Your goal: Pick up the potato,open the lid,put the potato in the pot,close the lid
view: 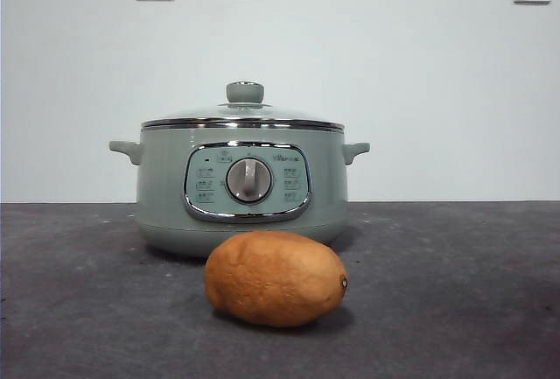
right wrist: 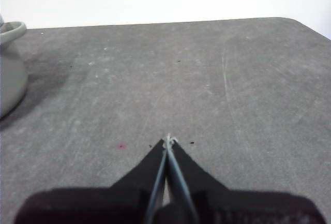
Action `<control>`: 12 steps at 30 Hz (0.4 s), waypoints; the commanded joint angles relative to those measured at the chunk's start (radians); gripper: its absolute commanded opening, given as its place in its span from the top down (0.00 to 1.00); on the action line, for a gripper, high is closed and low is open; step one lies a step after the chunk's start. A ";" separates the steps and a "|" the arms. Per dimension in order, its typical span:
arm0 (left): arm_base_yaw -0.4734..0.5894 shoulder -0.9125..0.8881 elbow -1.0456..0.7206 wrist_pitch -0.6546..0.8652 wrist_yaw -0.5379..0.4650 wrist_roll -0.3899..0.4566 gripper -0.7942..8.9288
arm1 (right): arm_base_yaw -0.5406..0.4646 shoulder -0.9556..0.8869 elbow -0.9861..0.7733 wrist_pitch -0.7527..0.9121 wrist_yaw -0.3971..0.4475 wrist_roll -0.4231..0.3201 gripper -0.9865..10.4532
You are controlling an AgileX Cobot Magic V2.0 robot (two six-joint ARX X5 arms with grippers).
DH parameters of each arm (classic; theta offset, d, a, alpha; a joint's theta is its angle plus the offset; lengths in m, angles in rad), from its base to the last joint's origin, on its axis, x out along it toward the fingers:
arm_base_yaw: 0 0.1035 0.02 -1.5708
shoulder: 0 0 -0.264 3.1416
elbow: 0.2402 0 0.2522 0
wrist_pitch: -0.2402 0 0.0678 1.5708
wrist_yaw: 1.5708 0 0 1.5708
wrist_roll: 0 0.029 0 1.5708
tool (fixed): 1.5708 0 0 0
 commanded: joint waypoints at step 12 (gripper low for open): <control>0.003 0.000 -0.009 0.004 0.005 0.011 0.92 | 0.000 -0.001 -0.009 0.005 0.003 0.012 0.91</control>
